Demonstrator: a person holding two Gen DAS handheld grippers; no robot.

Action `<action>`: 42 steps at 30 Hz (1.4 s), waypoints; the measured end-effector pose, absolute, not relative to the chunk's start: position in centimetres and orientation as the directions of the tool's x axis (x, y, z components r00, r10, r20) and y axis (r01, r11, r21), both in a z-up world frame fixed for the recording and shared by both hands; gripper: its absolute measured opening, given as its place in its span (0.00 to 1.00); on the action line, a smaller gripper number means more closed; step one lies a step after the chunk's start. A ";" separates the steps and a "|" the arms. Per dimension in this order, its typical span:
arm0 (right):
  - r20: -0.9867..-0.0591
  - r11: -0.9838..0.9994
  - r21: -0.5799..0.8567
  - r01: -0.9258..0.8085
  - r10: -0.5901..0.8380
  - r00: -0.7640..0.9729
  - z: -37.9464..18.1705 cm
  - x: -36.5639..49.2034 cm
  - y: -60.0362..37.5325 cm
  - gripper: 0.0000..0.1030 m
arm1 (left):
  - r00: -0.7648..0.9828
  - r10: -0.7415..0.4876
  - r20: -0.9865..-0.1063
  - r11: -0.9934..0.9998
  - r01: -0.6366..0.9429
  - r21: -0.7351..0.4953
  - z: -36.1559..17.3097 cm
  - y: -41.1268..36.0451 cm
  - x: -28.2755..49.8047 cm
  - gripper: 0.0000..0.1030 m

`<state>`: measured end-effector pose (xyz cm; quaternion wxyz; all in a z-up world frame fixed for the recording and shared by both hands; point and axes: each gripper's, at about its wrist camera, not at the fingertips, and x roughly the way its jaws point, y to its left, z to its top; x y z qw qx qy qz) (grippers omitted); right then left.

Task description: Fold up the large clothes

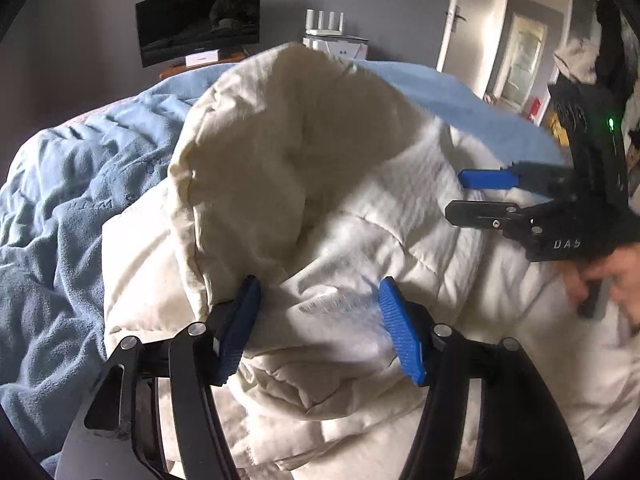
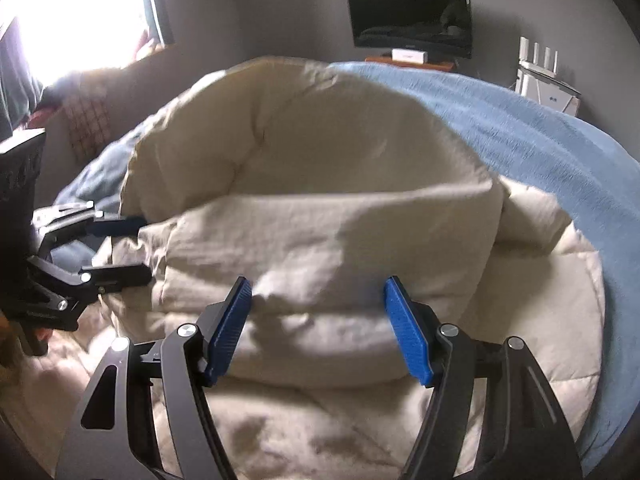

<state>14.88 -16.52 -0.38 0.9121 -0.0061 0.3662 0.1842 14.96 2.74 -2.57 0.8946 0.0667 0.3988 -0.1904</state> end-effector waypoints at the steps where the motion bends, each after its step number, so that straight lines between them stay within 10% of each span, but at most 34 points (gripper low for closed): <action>1: -0.677 0.931 0.115 -0.345 0.328 0.658 -0.7 14.7 -16.4 0.63 | 0.613 -0.284 -0.737 0.914 0.405 -0.016 -2.9 2.6 14.8 0.58; 10: -0.719 0.936 -0.021 -0.352 0.231 0.656 -4.6 14.4 -14.6 0.63 | 0.588 -0.280 -0.759 0.907 0.421 -0.008 -5.3 2.6 15.1 0.57; 22: -0.711 0.934 0.042 -0.354 0.276 0.646 -5.1 14.7 -15.8 0.63 | 0.762 -0.223 -0.609 0.956 0.293 0.017 4.9 2.2 19.0 0.66; 24: -0.711 0.934 0.044 -0.355 0.279 0.646 -5.1 14.7 -15.9 0.63 | 0.727 -0.200 -0.657 0.966 0.257 -0.009 4.6 2.6 21.0 0.56; 26: -0.710 0.933 0.047 -0.356 0.282 0.645 -5.2 14.7 -15.9 0.63 | 0.677 -0.196 -0.710 0.975 0.213 -0.067 3.5 3.6 22.9 0.16; 42: -0.719 0.927 0.054 -0.371 0.293 0.630 -5.6 16.0 -16.4 0.63 | 0.578 -0.121 -0.807 0.992 0.050 -0.112 -5.0 10.8 25.1 0.20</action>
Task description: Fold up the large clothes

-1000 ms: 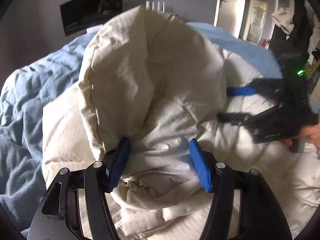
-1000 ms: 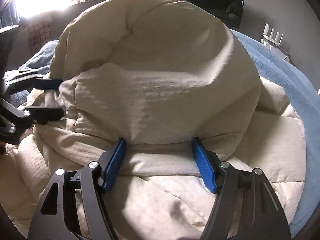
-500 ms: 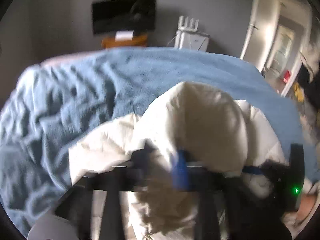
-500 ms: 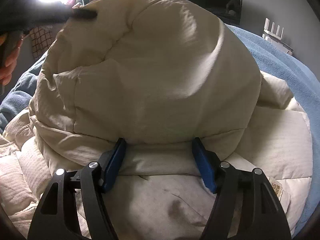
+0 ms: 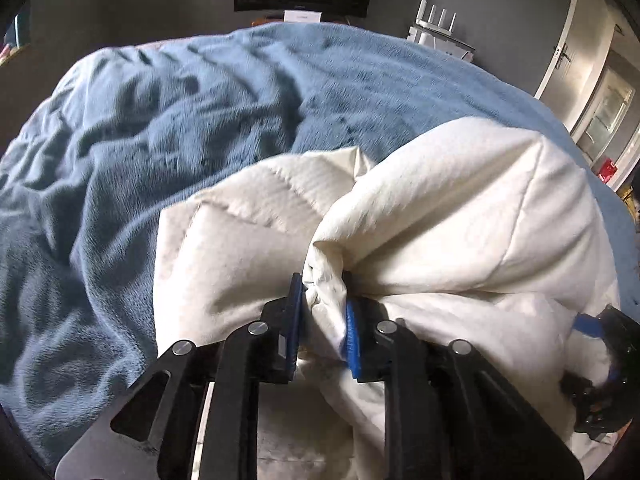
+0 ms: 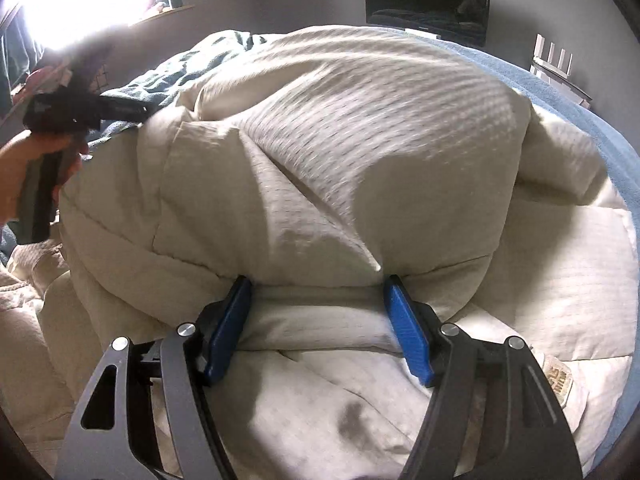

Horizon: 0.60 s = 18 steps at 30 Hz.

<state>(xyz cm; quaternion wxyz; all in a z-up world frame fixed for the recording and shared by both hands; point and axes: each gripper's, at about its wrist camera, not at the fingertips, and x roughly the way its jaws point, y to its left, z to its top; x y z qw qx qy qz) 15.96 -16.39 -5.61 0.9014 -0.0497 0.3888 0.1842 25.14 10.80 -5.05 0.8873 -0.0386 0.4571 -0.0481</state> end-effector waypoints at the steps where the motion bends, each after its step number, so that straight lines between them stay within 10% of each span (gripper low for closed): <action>1: -0.720 0.928 0.050 -0.370 0.291 0.630 -5.7 16.0 -16.3 0.63 | 0.571 -0.127 -0.811 0.991 0.045 -0.123 -5.4 11.0 25.2 0.20; 18: -0.719 0.930 0.047 -0.365 0.285 0.634 -6.0 15.2 -15.8 0.63 | 0.724 -0.246 -0.644 0.948 0.317 -0.006 1.6 4.7 16.3 0.55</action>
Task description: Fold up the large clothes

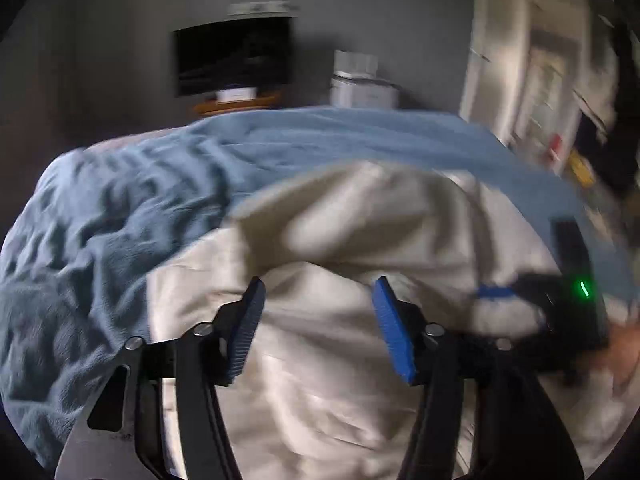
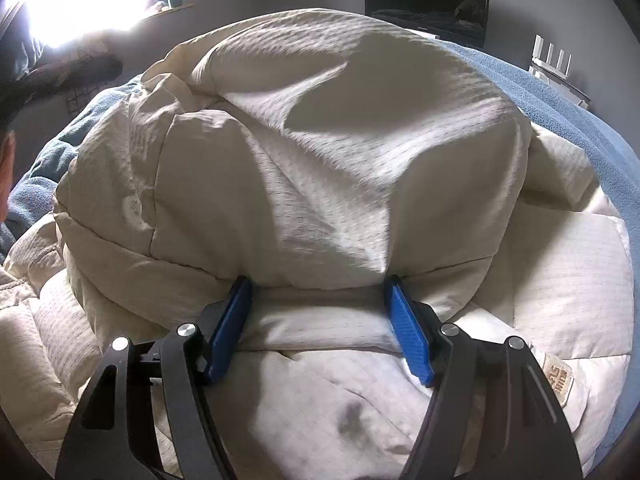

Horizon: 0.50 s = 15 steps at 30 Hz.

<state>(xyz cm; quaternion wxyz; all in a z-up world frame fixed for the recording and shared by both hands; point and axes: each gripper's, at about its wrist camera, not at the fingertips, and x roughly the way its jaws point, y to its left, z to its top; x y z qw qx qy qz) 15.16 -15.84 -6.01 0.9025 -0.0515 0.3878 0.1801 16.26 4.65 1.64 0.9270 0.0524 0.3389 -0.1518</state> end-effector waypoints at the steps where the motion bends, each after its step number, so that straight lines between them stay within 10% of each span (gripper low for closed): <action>1: -0.718 0.930 0.047 -0.365 0.286 0.635 -6.0 15.1 -15.8 0.63 | 0.710 -0.240 -0.662 0.941 0.337 0.021 1.0 3.7 16.2 0.55; 15: -0.712 0.933 0.035 -0.359 0.275 0.646 -5.5 15.0 -15.9 0.63 | 0.609 -0.184 -0.771 0.950 0.312 0.021 -4.8 3.8 17.0 0.57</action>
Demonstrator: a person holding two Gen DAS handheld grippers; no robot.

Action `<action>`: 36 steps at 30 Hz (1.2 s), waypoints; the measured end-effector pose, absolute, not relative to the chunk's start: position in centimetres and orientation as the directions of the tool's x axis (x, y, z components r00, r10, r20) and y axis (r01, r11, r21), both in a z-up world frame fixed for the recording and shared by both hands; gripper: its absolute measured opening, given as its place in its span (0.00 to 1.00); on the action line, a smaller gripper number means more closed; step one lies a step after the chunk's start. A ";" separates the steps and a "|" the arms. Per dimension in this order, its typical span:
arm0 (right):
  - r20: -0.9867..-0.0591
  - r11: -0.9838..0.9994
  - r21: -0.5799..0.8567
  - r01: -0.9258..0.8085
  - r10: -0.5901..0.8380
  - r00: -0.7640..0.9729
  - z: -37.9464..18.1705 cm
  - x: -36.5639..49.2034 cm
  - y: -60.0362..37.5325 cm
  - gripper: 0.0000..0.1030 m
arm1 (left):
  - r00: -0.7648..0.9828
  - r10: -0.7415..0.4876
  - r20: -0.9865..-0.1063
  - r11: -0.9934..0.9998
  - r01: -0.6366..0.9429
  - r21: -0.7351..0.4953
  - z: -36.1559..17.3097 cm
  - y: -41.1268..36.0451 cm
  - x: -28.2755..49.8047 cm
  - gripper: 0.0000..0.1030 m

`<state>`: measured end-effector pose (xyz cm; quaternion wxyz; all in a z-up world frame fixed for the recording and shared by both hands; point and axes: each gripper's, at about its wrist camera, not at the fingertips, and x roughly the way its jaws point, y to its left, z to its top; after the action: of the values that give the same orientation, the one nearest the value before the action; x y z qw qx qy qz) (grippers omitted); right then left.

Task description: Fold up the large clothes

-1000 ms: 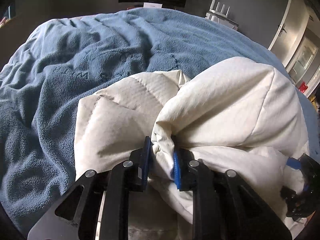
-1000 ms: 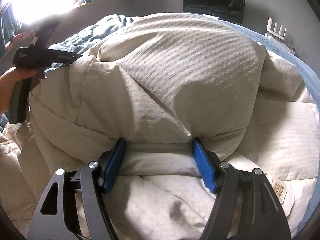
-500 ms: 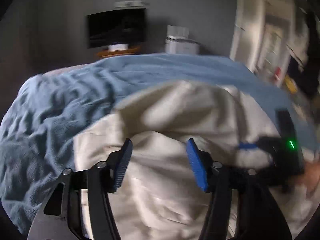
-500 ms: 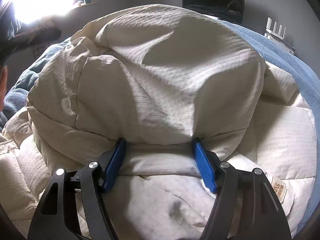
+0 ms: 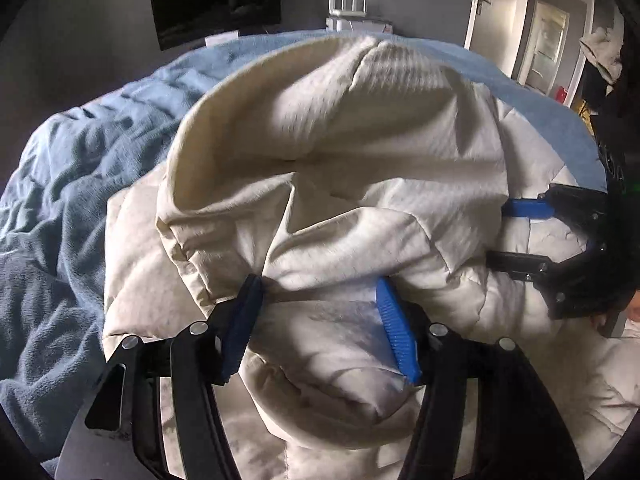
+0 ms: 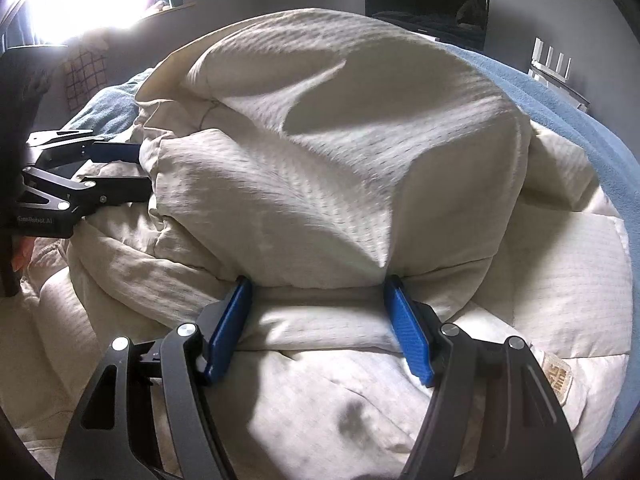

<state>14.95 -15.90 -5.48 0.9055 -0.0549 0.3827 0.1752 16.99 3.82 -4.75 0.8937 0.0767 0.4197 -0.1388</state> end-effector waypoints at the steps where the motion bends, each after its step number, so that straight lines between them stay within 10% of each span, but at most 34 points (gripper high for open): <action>1: -0.703 0.935 0.039 -0.352 0.276 0.656 -4.9 14.5 -16.0 0.63 | 0.616 -0.179 -0.767 0.951 0.308 0.025 -4.3 3.8 16.6 0.63; 4: -0.605 0.947 0.073 -0.314 0.292 0.740 -1.3 11.7 -17.4 0.72 | 0.648 -0.197 -0.735 0.954 0.298 0.008 -1.4 3.4 14.4 0.90; 10: -0.499 0.968 0.098 -0.232 0.250 0.830 5.3 5.3 -20.8 0.92 | 0.672 -0.203 -0.712 0.963 0.267 -0.023 3.3 3.8 7.4 0.94; 27: -0.337 0.987 0.057 -0.148 0.159 0.928 11.8 -13.5 -24.9 0.93 | 0.673 -0.045 -0.738 0.992 0.114 0.044 7.1 10.1 -7.2 0.94; 36: -0.695 0.978 -0.070 -0.197 0.094 0.713 7.3 -17.0 -26.5 0.93 | 0.560 -0.061 -0.826 0.990 0.140 0.022 5.1 11.8 -11.7 0.94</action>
<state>-16.97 -26.52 7.32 0.9228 -0.0699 0.3705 0.0789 -11.68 11.84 5.14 0.8822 0.0427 0.4655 -0.0568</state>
